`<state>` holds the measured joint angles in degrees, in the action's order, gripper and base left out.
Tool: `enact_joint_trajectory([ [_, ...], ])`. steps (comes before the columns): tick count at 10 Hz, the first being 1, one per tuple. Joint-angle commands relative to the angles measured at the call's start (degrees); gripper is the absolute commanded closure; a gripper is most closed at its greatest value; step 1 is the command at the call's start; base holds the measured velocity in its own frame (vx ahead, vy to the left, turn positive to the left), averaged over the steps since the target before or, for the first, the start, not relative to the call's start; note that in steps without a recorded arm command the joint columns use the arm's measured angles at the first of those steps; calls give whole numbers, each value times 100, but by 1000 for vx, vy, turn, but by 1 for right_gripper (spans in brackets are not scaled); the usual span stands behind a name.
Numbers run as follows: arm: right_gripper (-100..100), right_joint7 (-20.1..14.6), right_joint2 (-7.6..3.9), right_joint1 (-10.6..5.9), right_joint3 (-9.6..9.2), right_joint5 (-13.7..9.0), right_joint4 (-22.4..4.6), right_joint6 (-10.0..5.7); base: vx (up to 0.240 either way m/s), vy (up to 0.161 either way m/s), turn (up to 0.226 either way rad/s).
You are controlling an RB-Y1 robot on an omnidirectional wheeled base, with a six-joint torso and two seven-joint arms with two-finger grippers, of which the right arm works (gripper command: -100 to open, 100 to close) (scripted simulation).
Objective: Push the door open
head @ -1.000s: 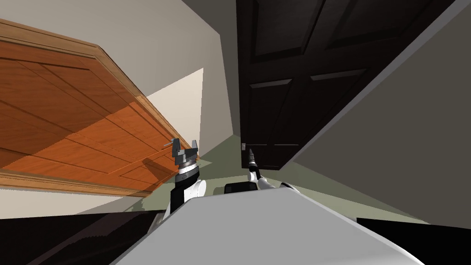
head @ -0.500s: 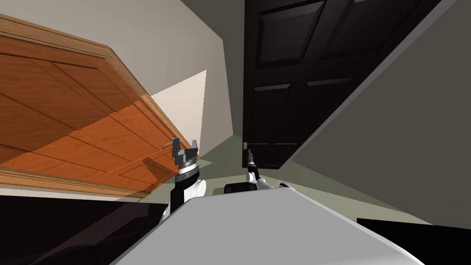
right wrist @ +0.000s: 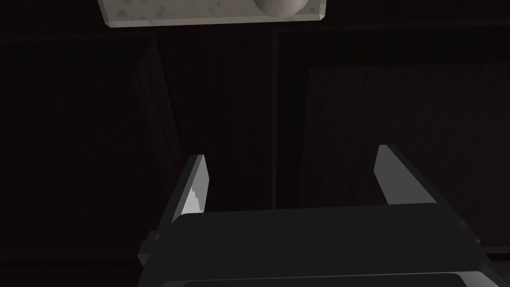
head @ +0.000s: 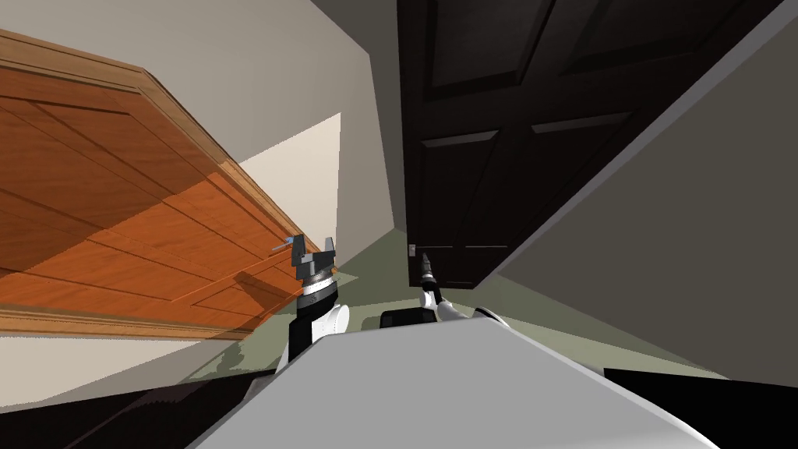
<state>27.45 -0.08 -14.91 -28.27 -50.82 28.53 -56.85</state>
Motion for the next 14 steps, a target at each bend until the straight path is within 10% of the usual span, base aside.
enact_joint_trajectory([
  [1,-100,-38,-137,-20,17,-4,-50,-30,160,12,46],
  [7,-100,-86,-3,-43,54,-15,-131,-70,157,67,6],
  [8,100,-86,-3,-43,54,-15,-131,-70,-12,-6,19],
  [13,100,-86,-3,-43,54,-15,-131,-70,-11,-10,1],
  [14,-100,105,-132,100,-37,-223,93,-135,-62,-18,155],
])
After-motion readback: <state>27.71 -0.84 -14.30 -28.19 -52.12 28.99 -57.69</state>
